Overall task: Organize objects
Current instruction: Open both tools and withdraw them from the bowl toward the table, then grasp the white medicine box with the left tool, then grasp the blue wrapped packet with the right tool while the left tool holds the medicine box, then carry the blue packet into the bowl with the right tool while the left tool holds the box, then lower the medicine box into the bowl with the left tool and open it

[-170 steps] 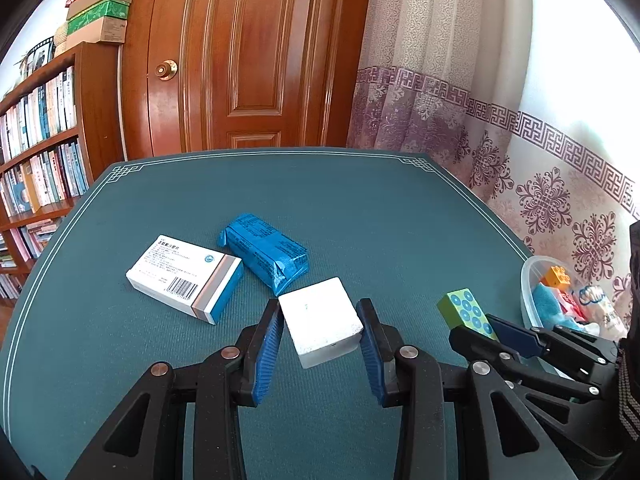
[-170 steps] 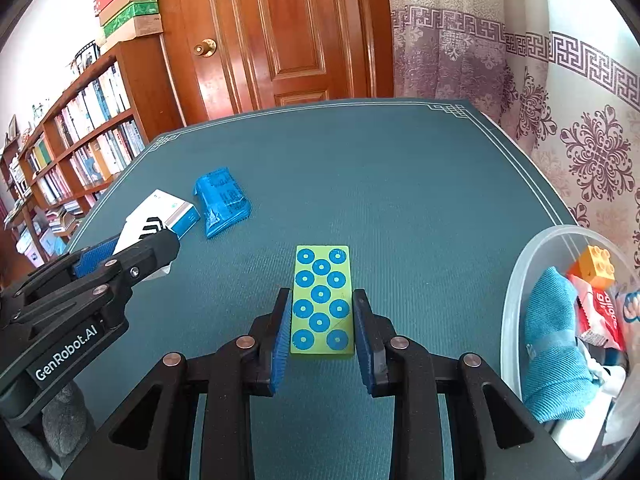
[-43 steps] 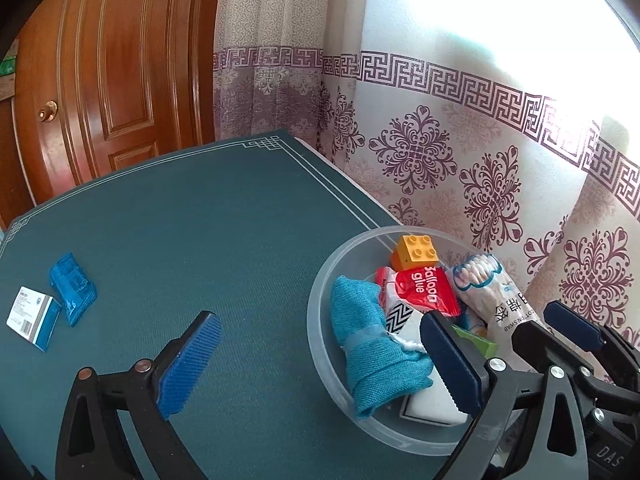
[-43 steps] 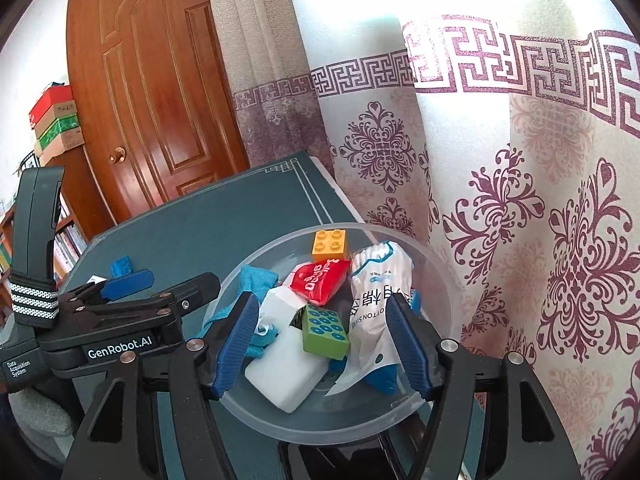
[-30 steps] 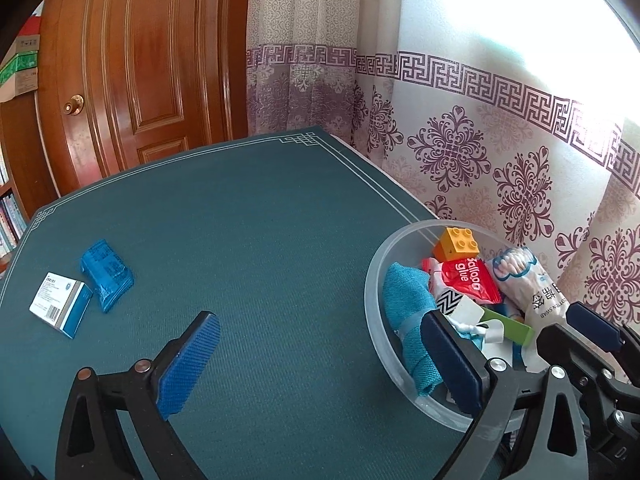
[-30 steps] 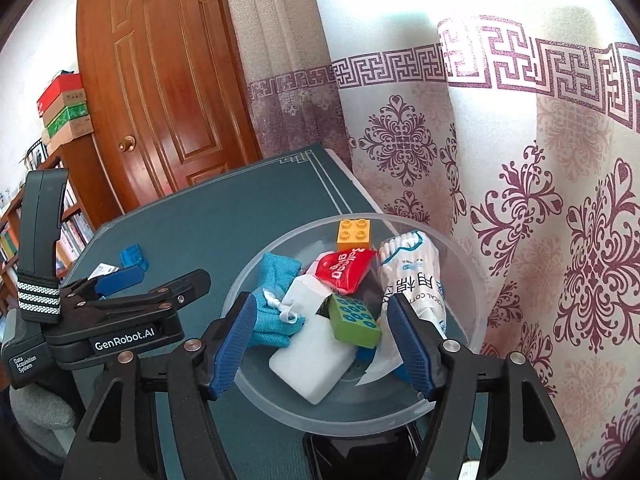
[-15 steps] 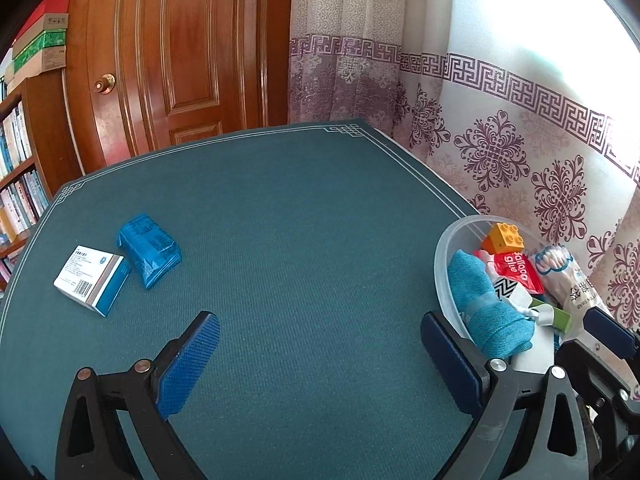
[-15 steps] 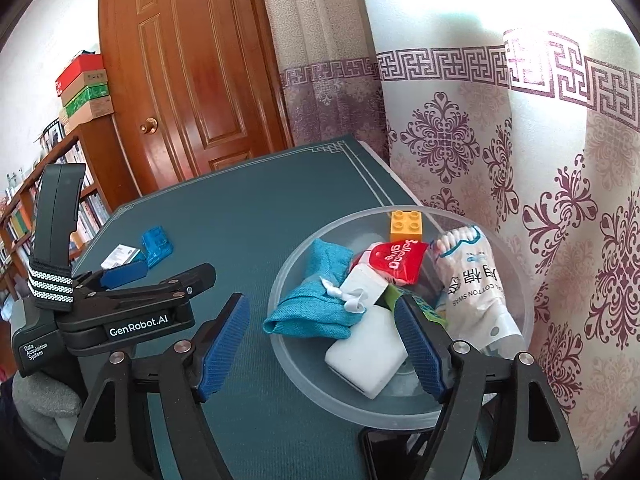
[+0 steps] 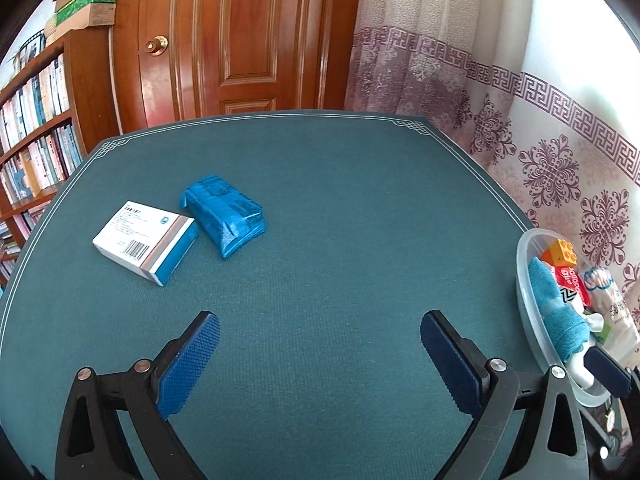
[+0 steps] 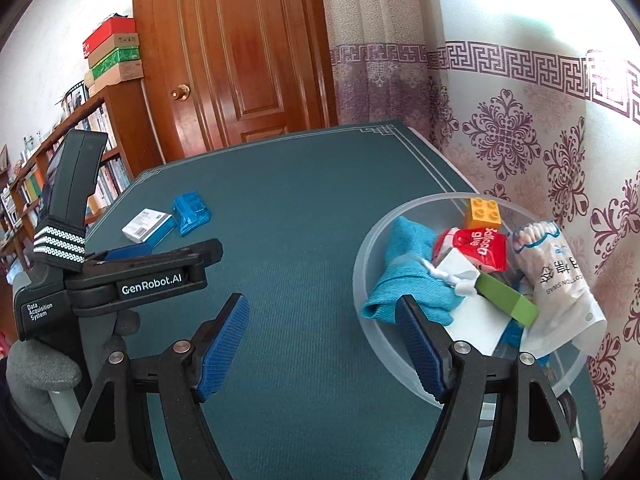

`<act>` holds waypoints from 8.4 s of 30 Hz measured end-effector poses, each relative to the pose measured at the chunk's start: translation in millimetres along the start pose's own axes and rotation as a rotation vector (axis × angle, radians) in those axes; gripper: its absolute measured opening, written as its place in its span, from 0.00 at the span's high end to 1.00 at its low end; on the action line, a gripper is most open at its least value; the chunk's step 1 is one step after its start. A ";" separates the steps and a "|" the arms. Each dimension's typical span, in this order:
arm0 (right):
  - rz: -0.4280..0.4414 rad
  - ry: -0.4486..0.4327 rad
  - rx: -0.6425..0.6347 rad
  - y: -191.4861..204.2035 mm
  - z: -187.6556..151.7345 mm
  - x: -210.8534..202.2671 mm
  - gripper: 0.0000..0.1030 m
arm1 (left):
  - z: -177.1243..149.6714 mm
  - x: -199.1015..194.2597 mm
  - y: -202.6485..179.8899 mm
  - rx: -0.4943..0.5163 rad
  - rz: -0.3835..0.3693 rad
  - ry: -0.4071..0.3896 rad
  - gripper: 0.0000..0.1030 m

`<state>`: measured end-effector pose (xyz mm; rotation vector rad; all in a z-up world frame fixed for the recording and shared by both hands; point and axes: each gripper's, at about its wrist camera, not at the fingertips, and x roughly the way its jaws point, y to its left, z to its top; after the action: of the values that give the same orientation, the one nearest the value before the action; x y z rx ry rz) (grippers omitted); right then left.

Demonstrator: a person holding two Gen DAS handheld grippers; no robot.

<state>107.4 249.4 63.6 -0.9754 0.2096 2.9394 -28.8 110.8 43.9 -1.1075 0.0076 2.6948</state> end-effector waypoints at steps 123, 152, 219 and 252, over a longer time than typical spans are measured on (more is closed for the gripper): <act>0.124 0.196 -0.312 186.9 106.1 244.1 0.42 | -11.7 -5.8 165.8 -0.257 0.190 0.009 0.36; 0.162 0.179 -0.190 145.1 46.4 138.6 0.59 | -12.6 -18.8 142.5 -0.192 0.134 -0.031 0.36; -0.211 -0.034 0.083 -101.3 21.1 -19.8 0.49 | -8.2 -33.3 -26.4 0.118 -0.091 -0.001 0.36; -0.190 -0.065 0.051 -121.1 -11.1 -69.5 0.39 | 29.4 -36.6 -219.3 0.370 -0.388 0.004 0.36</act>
<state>179.2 368.3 82.2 -0.8419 0.1785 2.7736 22.3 319.5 108.2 -0.8931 0.2540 2.2308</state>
